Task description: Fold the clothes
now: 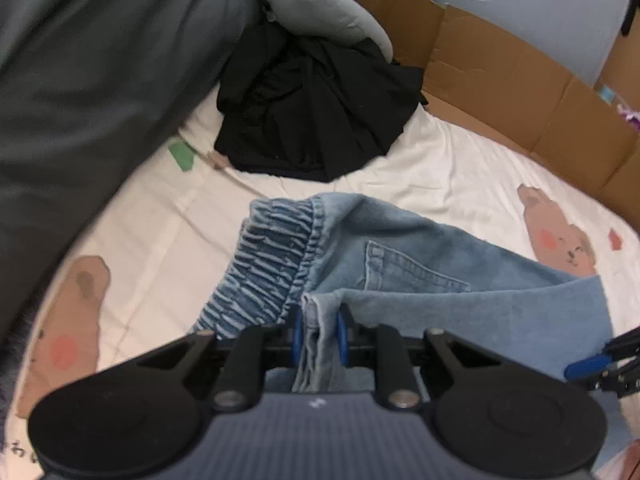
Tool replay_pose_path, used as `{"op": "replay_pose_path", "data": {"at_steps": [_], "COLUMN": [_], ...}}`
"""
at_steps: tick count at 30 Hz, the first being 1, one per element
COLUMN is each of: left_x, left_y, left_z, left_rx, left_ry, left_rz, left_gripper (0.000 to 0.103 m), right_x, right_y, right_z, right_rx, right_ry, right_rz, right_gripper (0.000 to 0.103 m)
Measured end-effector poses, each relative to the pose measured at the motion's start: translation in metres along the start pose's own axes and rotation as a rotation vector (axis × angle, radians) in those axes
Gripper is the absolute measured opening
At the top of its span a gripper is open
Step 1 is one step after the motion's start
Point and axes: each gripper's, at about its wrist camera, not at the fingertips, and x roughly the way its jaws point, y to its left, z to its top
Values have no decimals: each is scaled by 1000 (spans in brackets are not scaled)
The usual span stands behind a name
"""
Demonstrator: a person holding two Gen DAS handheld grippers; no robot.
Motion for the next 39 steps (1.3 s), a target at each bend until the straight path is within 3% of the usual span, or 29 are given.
{"op": "replay_pose_path", "data": {"at_steps": [7,12,19,28,30,33,36,39], "left_x": [-15,-19,-26,-35,-33,-21,-10,-4], "left_y": [-22,-36,-44,-36,-32,-27,-27,-20], "left_z": [-9,-11,-8,-2,2,1,-7,-10], "left_rx": [21,64,137,141,138,120,138,92], "left_ry": [-42,-39,-51,-103,-98,-13,32,14], "left_rz": [79,66,87,77,64,12,41,60], "left_gripper": [16,15,14,12,12,13,18,20], "right_x": [-2,-10,-12,-14,-13,-12,-10,-8], "right_y": [17,23,30,38,38,37,37,37], "right_z": [28,34,19,16,17,19,21,22], "right_rx": [-3,-49,-133,-224,-218,-210,-203,-209], "right_ry": [-89,-133,-139,-143,-139,-133,-128,-126], "right_rz": [-46,-31,-4,-8,-10,-15,-19,-26], "right_gripper": [43,47,47,47,47,47,47,47]}}
